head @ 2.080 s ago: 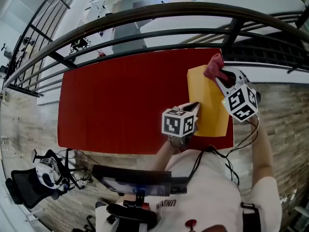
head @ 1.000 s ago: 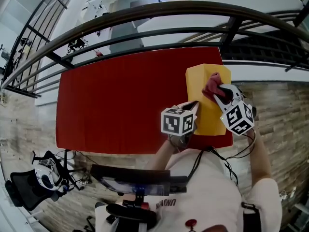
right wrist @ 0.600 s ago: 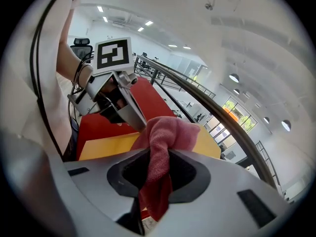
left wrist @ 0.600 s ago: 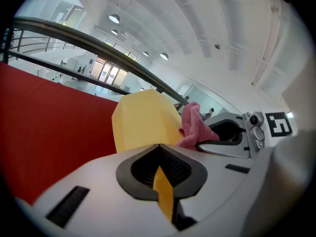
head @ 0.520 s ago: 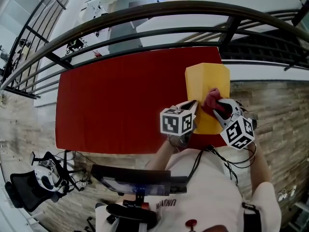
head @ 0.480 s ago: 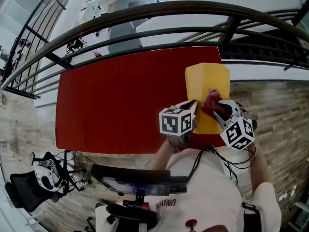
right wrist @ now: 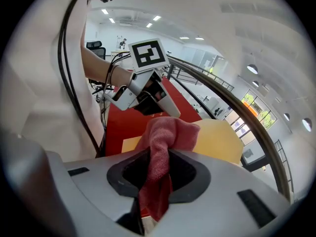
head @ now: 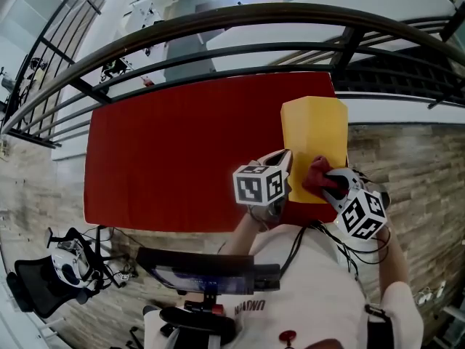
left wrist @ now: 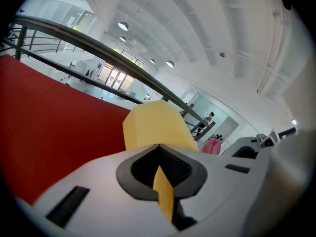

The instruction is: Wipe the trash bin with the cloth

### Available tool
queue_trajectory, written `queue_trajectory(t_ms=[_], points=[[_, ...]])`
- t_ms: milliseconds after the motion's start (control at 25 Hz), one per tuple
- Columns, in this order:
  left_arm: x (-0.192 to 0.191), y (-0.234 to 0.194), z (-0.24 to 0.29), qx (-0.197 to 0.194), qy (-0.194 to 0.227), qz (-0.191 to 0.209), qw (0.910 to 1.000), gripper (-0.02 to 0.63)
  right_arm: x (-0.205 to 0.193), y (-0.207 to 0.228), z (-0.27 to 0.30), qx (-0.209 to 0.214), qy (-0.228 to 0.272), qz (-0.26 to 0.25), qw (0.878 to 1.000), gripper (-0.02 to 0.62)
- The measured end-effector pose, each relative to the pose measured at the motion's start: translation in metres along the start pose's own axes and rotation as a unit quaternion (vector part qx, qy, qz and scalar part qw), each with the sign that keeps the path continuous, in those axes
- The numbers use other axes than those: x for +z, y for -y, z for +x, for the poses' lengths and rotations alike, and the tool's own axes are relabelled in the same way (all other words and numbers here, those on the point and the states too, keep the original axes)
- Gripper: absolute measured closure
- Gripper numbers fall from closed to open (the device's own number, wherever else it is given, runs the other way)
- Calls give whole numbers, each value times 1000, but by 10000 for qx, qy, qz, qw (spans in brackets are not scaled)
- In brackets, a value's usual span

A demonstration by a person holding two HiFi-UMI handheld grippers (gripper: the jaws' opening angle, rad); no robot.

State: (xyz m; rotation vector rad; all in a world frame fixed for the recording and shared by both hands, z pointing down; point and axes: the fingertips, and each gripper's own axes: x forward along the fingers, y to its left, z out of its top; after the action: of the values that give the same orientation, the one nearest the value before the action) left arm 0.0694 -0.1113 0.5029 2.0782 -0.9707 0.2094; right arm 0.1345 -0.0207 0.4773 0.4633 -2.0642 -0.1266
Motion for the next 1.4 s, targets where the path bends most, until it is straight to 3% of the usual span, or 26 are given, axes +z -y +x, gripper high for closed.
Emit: queue_trajectory(t_ms=[280,440,600,720,840,960,1120,1200,1280,1400], points=[[9,-7,-8,113,119,10,9999,603,0,-22,-5,705,-236,-172,9971,499],[14,-10,-16,176,210,51,9996,603,13,-21,-18,971,59,89,9952,500],[27,-14,-26,253,337,190,9989,603,40,9,-39,686,764,524,9933,502],[46,-14,-37,342,573,363,9971,603,59,49,-57,36,1436,717,9870,502],[75,-9,-56,460,1048,607,9916,603,83,88,-75,-828,2291,1134,9632,500],[107,-1,-82,598,1694,914,9795,603,105,109,-86,-1515,3059,1732,9238,502],[144,12,-116,849,2605,1395,9516,603,116,134,-97,-2209,3915,2452,8590,500],[154,16,-130,1020,2927,1622,9368,603,117,142,-100,-2425,4172,2701,8332,500],[160,17,-141,1171,3126,1768,9259,603,118,146,-103,-2622,4259,2787,8199,502],[165,15,-150,1379,3244,1927,9158,603,119,149,-104,-2849,4239,2760,8142,502]])
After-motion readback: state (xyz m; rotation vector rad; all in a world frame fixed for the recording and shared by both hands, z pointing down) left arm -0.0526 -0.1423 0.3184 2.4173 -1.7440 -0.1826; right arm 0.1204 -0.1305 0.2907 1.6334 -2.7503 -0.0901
